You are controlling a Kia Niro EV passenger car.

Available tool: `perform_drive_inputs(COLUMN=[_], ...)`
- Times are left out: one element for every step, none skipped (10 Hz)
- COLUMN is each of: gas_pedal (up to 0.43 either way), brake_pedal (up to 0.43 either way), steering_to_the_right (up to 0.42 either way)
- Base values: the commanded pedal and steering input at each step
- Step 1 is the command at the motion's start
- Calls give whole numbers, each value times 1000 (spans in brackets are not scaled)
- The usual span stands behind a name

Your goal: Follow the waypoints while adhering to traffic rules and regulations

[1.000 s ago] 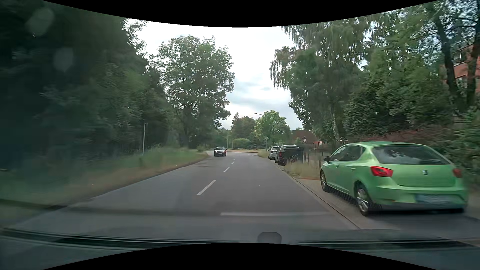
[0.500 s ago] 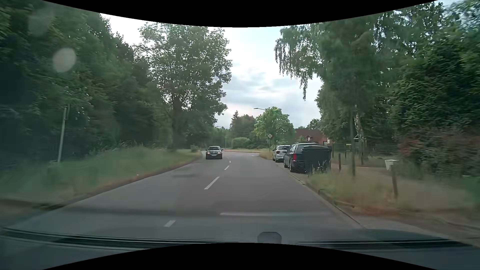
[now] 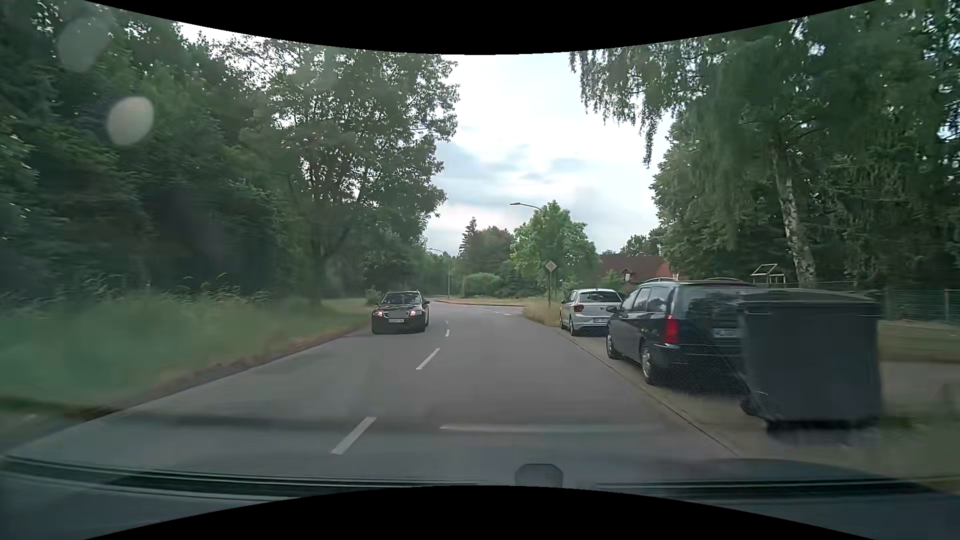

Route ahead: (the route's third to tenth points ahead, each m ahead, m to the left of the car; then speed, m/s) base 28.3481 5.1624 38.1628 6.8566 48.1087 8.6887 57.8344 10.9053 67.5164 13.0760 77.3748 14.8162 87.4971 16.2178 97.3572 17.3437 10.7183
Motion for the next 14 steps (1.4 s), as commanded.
perform_drive_inputs(gas_pedal=[130,130,130,130,130,130,130,130,130,130,130,130,130,130], brake_pedal=[0,0,0,0,0,0,0,0,0,0,0,0,0,0], steering_to_the_right=[-6,-13,-18,-22,-26,-28,-32,-37,-39,-39,-37,-29,-23,-25])
